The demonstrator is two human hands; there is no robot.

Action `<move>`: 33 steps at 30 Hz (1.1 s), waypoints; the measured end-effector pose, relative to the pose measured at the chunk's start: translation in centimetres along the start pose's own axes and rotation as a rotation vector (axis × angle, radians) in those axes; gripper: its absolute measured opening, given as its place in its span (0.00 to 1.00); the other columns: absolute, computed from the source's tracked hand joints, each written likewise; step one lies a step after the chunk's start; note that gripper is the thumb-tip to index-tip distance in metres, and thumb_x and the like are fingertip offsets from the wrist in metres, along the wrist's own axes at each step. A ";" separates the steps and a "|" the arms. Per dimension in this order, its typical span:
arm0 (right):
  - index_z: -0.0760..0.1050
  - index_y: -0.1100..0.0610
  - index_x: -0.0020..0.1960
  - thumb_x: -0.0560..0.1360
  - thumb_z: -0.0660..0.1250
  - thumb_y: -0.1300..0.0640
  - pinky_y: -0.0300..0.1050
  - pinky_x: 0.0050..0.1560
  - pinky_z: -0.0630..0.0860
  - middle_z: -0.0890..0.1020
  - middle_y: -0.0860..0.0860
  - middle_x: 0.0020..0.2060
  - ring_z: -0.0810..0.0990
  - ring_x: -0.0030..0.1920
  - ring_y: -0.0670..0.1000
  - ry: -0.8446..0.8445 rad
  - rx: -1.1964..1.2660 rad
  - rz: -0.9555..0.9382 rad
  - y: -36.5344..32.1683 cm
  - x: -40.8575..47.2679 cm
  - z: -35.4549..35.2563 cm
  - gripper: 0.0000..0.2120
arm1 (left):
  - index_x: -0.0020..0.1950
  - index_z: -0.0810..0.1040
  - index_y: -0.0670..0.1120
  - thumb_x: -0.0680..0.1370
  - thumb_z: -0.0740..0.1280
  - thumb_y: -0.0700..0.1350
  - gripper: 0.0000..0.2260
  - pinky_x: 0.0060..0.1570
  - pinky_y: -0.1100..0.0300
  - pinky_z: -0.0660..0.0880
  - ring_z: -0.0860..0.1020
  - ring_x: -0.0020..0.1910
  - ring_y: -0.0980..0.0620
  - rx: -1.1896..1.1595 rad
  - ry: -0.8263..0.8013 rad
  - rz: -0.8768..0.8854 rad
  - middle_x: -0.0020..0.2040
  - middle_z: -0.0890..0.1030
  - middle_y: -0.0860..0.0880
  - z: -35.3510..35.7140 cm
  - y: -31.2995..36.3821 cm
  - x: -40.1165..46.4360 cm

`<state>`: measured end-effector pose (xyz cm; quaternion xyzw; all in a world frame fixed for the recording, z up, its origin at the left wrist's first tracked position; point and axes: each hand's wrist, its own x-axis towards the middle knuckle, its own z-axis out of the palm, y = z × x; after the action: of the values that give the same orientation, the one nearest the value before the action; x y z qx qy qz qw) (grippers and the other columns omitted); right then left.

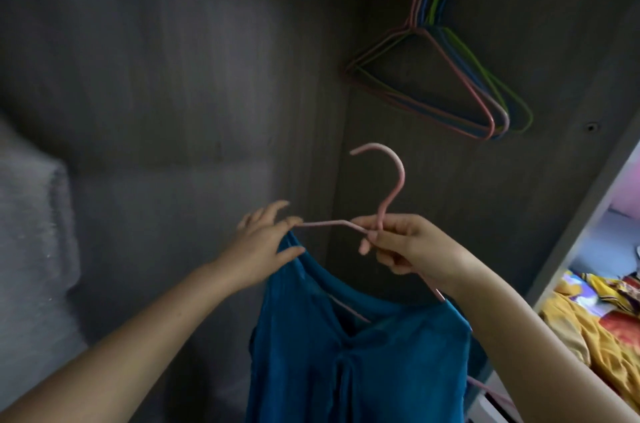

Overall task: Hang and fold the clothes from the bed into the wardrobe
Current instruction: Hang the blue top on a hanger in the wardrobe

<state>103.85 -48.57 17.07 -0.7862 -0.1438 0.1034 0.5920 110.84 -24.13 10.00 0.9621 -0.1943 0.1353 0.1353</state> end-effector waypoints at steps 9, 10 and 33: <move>0.77 0.49 0.57 0.80 0.61 0.60 0.37 0.59 0.72 0.83 0.45 0.50 0.79 0.54 0.41 -0.202 -0.613 -0.178 -2.1 0.8 -0.5 0.10 | 0.48 0.77 0.36 0.81 0.60 0.40 0.09 0.45 0.45 0.74 0.79 0.43 0.37 -0.247 0.388 -0.196 0.43 0.80 0.36 -3.7 -5.9 -0.4; 0.78 0.50 0.53 0.81 0.61 0.60 0.39 0.60 0.71 0.82 0.45 0.50 0.78 0.54 0.42 -0.210 -0.608 -0.198 -2.2 1.1 0.0 0.09 | 0.47 0.77 0.36 0.81 0.60 0.39 0.09 0.45 0.46 0.74 0.79 0.44 0.37 -0.248 0.416 -0.225 0.43 0.80 0.36 -4.4 -6.9 -0.4; 0.75 0.71 0.59 0.80 0.57 0.68 0.46 0.60 0.74 0.79 0.61 0.50 0.77 0.43 0.51 -0.218 0.449 -0.428 -27.8 13.9 30.9 0.12 | 0.73 0.41 0.62 0.76 0.69 0.44 0.41 0.62 0.81 0.53 0.48 0.66 0.81 -0.566 0.831 -0.254 0.68 0.47 0.78 -17.8 -7.3 -13.1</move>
<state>103.71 -8.75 35.32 -0.5721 -0.3419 0.0892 0.7401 98.46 -7.66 20.92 0.7689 -0.0349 0.4307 0.4713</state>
